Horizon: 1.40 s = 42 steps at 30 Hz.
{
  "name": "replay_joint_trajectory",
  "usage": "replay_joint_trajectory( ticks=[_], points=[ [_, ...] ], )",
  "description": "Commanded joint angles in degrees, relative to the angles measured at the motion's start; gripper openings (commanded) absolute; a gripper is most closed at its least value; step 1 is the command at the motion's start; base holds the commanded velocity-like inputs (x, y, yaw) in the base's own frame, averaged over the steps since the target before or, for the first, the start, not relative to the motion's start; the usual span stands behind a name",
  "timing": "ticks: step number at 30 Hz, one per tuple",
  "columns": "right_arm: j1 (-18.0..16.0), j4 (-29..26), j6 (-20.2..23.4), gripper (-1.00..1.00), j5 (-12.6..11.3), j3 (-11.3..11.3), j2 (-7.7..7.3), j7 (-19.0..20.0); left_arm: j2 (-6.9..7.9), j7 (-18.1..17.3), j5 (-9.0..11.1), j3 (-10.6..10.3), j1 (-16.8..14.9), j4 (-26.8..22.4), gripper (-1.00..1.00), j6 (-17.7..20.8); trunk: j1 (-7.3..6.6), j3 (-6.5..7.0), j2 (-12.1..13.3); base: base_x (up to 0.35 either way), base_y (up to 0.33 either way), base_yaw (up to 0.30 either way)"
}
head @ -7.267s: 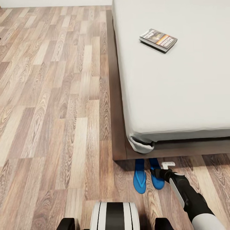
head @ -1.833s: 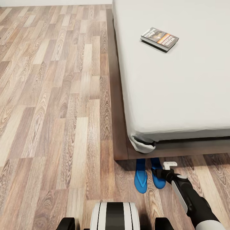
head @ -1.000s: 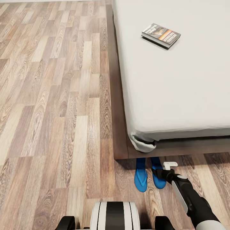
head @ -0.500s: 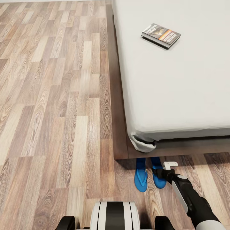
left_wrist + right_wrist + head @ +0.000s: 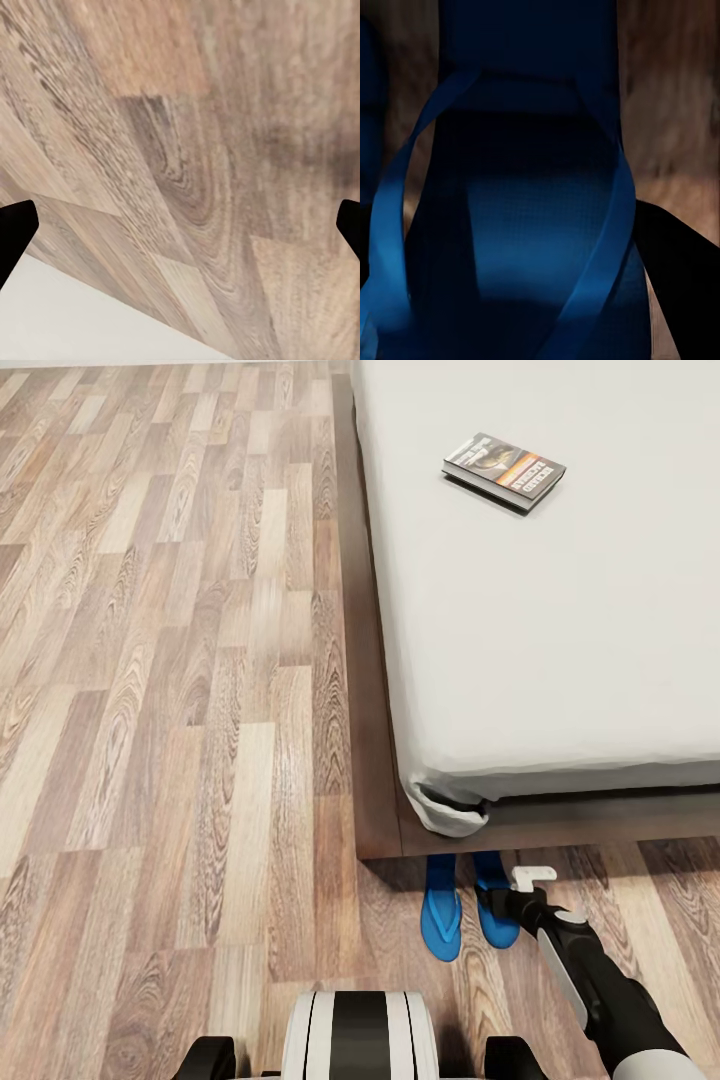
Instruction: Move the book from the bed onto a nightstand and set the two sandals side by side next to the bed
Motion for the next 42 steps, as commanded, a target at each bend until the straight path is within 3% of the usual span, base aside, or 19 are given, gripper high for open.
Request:
replay_joint_trajectory(
  ticks=[1, 17, 42],
  points=[
    [0.0, 0.1, 0.2, -1.0, -0.6, 0.1, 0.0, 0.0, 0.01, 0.2, 0.5, -0.5, 0.0, 0.0, 1.0, -0.1, -0.01, -0.03, 0.0, 0.0, 0.0, 0.0],
    [0.0, 4.2, -3.9, -1.0, -0.5, 0.1, 0.13, -0.1, -0.1, 0.1, 0.4, -0.6, 0.0, 0.0, 1.0, -0.1, -0.01, -0.03, 0.0, 0.0, 0.0, 0.0],
    [-0.1, 4.4, -6.9, -1.0, -0.5, 0.0, 0.08, -0.1, -0.16, 0.1, 0.4, -0.7, 0.0, 0.0, 1.0, -0.1, 0.02, -0.25, 0.0, 0.0, 0.0, 0.0]
  ],
)
